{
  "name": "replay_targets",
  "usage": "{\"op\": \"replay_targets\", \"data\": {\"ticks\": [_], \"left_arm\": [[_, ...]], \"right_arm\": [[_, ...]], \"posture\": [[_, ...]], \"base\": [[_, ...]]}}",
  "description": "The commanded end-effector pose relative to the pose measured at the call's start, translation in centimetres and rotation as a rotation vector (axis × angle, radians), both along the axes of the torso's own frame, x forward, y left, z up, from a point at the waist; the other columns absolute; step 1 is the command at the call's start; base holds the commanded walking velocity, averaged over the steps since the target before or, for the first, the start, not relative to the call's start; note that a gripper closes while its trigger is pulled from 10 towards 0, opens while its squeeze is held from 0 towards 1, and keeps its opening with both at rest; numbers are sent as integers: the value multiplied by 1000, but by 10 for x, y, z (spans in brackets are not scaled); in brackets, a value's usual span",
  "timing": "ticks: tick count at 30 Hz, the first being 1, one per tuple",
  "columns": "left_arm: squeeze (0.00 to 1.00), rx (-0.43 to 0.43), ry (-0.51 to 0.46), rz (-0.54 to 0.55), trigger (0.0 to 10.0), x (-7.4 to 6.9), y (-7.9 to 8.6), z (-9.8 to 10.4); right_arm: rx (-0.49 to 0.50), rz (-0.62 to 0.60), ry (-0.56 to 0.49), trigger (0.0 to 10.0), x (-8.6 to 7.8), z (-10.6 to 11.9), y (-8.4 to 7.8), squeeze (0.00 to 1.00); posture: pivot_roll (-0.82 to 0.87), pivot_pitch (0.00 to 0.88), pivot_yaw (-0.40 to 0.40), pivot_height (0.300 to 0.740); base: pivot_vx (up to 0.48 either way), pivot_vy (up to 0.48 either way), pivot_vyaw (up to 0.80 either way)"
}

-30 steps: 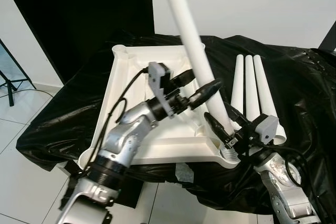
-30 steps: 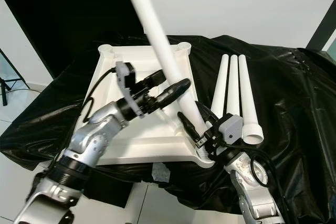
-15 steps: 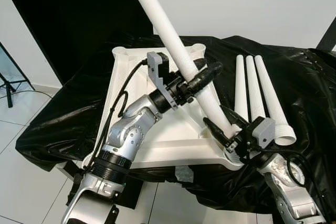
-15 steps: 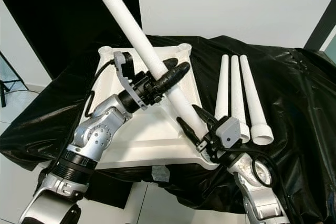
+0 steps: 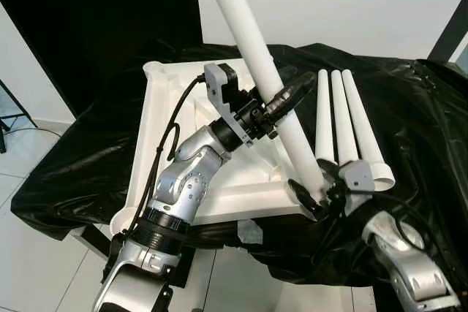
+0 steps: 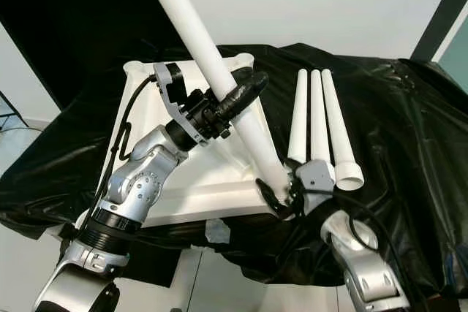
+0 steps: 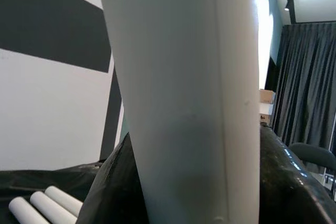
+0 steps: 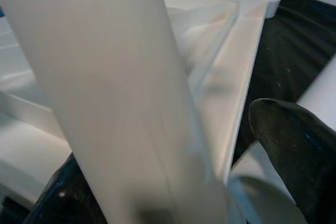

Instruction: Building children table

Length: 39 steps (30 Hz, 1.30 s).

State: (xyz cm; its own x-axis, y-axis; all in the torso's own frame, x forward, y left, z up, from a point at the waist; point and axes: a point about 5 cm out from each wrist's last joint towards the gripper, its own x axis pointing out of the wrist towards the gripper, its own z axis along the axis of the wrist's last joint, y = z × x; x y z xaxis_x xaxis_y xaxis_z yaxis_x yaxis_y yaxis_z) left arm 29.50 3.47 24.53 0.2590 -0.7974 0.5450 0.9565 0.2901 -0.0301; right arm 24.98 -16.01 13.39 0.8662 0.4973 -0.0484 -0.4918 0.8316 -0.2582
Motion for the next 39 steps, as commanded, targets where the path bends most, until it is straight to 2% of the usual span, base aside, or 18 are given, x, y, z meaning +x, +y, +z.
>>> {"op": "replay_targets", "data": {"ticks": [1, 2, 3, 4, 11, 16, 17, 23, 24, 25, 27, 28, 29, 30, 39], "left_arm": [[0, 68, -17, -32, 0, -1, -4, -7], [0, 75, -24, -25, 0, -1, -5, -8], [0, 75, -24, -25, 0, -1, -5, -8], [0, 85, -29, -25, 0, -2, -6, -9], [0, 97, -35, -26, 0, -3, -8, -11], [0, 112, -40, -25, 0, -3, -9, -14], [0, 115, -41, -25, 0, -3, -10, -15], [0, 122, -44, -25, 0, -3, -10, -16], [0, 123, -45, -26, 0, -2, -10, -16], [0, 125, -46, -26, 0, -2, -10, -16], [0, 125, -47, -26, 0, -2, -10, -16], [0, 126, -48, -26, 0, -2, -10, -17], [0, 126, -48, -26, 0, -2, -10, -17], [0, 126, -48, -25, 0, -2, -10, -17], [0, 126, -53, -21, 0, -2, -11, -17]], "right_arm": [[-21, 10, -8, 10000, 1, 7, 2, 0], [-57, 58, -39, 10000, 2, 29, 9, 0], [-57, 58, -39, 10000, 2, 29, 9, 0], [-84, 91, -66, 10000, -1, 42, 14, 0], [-102, 105, -78, 10000, -4, 56, 18, 0], [-135, 87, -34, 10000, -7, 65, 14, 0], [-143, 78, -12, 8314, -9, 65, 12, 0], [-182, 66, 45, 8471, -13, 68, 11, 0], [-186, 71, 57, 7412, -15, 70, 12, 0], [-188, 75, 71, 5020, -16, 71, 13, 0], [-185, 80, 83, 4667, -17, 71, 14, 0], [-177, 83, 97, 3765, -18, 70, 14, 0], [-177, 83, 97, 3765, -18, 70, 14, 0], [-184, 84, 108, 0, -17, 68, 14, 0], [-175, 84, 157, 0, -15, 63, 13, 0]], "posture": [[131, 0, 18, 740], [129, 0, 18, 740], [129, 0, 18, 740], [126, 0, 18, 740], [121, 0, 18, 740], [115, 0, 17, 740], [115, 0, 18, 740], [114, 0, 20, 740], [114, 0, 20, 740], [114, 0, 20, 740], [112, 0, 20, 740], [112, 0, 20, 740], [112, 0, 20, 740], [114, 0, 19, 740], [121, 0, 16, 740]], "base": [[0, 0, 0], [0, 0, 0], [0, 0, 0], [0, 0, 0], [0, 0, 0], [0, 0, 0], [0, 0, 0], [0, 0, 0], [0, 0, 0], [0, 0, 0], [0, 0, 0], [0, 0, 0], [0, 0, 0], [0, 0, 0], [0, 0, 0]]}}
